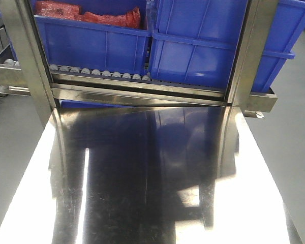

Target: Move and align brake pads A on conveyor

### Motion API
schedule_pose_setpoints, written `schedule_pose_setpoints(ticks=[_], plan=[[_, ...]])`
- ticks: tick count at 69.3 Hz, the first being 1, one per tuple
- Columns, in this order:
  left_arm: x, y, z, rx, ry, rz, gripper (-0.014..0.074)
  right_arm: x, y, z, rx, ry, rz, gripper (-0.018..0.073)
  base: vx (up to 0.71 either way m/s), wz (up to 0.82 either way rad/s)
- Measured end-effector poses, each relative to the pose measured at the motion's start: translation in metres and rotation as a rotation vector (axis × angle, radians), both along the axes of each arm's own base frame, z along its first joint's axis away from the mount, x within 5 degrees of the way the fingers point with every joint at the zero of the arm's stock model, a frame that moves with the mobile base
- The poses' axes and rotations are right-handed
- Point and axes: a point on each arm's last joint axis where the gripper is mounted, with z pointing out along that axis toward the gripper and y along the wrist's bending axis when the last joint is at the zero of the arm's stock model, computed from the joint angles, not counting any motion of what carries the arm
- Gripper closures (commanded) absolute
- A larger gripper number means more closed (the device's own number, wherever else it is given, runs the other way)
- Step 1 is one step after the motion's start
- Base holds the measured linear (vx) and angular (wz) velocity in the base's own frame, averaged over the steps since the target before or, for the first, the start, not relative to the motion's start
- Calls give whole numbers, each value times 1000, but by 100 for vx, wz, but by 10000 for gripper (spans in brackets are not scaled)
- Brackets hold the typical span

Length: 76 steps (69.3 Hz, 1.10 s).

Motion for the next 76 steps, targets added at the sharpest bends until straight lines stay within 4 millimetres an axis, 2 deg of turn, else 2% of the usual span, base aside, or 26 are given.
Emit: schedule_pose_setpoints(ticks=[76], plan=[[0,0,0,0,0,0,603,0,0,0,-2,1,1,564,0,0]])
